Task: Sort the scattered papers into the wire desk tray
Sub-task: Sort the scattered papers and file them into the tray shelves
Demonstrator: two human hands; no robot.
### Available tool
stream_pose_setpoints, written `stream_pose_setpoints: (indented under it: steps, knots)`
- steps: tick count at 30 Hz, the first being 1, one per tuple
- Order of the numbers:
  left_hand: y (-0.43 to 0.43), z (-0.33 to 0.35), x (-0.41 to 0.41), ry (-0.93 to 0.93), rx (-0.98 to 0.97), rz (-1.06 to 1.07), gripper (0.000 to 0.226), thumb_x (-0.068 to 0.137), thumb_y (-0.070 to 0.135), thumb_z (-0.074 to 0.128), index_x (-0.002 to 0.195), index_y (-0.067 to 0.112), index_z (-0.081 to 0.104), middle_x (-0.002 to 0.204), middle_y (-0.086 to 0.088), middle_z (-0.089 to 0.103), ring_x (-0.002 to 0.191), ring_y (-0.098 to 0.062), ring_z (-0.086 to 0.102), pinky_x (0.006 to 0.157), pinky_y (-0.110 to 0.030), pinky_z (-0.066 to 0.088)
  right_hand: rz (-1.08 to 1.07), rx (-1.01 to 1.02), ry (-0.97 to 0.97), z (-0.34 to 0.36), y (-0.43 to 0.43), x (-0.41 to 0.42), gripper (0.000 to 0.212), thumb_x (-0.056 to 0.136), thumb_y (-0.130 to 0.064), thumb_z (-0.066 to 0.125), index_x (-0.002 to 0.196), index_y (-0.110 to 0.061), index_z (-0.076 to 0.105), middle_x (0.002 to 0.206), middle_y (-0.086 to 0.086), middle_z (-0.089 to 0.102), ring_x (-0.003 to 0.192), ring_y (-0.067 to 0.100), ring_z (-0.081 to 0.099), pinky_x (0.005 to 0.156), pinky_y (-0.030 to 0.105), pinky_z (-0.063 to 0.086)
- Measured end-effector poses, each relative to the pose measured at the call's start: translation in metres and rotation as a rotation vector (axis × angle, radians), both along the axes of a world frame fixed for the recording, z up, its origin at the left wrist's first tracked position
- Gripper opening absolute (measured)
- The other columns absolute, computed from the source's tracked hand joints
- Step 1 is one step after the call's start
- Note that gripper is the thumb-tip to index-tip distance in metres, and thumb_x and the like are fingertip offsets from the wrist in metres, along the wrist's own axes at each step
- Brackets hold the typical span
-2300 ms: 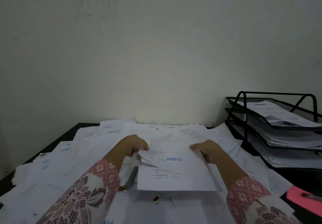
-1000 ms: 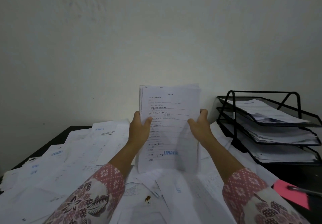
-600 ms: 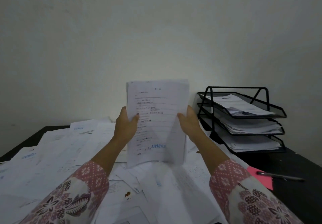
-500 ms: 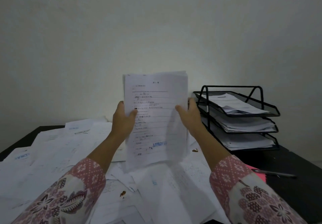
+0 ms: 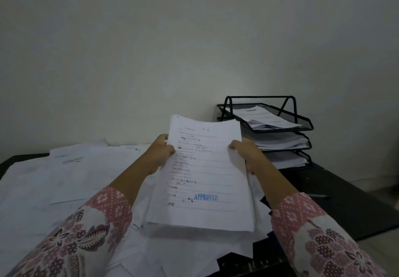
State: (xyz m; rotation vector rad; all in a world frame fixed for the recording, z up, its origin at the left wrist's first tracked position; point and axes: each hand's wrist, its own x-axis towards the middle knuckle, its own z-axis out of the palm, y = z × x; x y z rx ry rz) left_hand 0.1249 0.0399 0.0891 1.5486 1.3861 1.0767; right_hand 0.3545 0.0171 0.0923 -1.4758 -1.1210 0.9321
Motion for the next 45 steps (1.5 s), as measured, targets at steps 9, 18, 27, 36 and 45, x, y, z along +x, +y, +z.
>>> stream_pose_setpoints:
  steps: [9, 18, 27, 36, 45]
  knots:
    - [-0.001, -0.048, 0.067, 0.173, -0.214, -0.139, 0.039, 0.093, 0.002, 0.040, 0.131, 0.010, 0.043, 0.108, -0.011, 0.054, 0.070, -0.017, 0.048, 0.055, -0.024, 0.036, -0.143, -0.322, -0.137, -0.063, -0.014, 0.065, 0.019, 0.091, -0.002, 0.043, 0.107, 0.000, 0.053, 0.076, 0.009, 0.041, 0.066, 0.019, 0.038, 0.067, 0.029, 0.031]
    - [0.000, -0.062, 0.108, 0.021, -0.346, -0.344, 0.042, 0.094, 0.009, 0.052, 0.135, 0.013, 0.041, 0.124, -0.010, 0.056, 0.107, -0.026, 0.059, 0.086, -0.036, 0.052, -0.283, -0.287, -0.083, -0.068, -0.020, 0.133, 0.041, 0.091, -0.005, 0.044, 0.130, 0.007, 0.047, 0.103, 0.012, 0.044, 0.091, 0.021, 0.041, 0.081, 0.034, 0.041]
    - [-0.003, -0.064, 0.129, 0.031, -0.451, -0.585, 0.034, 0.093, 0.003, 0.053, 0.125, 0.014, 0.050, 0.121, -0.004, 0.061, 0.099, -0.015, 0.061, 0.074, -0.021, 0.055, -0.430, -0.192, 0.015, -0.059, -0.014, 0.170, 0.041, 0.091, -0.004, 0.048, 0.129, 0.010, 0.047, 0.111, 0.022, 0.054, 0.098, 0.029, 0.053, 0.097, 0.041, 0.043]
    - [0.011, -0.059, 0.177, -0.095, -0.318, -0.262, 0.055, 0.092, -0.001, 0.048, 0.142, 0.010, 0.029, 0.129, -0.011, 0.040, 0.085, -0.018, 0.054, 0.044, -0.019, 0.051, -0.329, -0.308, 0.001, -0.066, -0.013, 0.191, 0.020, 0.089, -0.011, 0.058, 0.105, 0.000, 0.056, 0.090, 0.013, 0.048, 0.072, 0.022, 0.046, 0.067, 0.033, 0.040]
    - [0.022, -0.078, 0.222, -0.215, -0.318, -0.135, 0.049, 0.089, -0.003, 0.046, 0.134, 0.009, 0.034, 0.129, -0.014, 0.048, 0.112, -0.029, 0.053, 0.076, -0.039, 0.057, -0.435, -0.180, 0.370, -0.069, -0.017, 0.199, 0.029, 0.081, 0.005, 0.064, 0.109, 0.005, 0.057, 0.097, 0.020, 0.055, 0.082, 0.029, 0.056, 0.051, 0.034, 0.051]
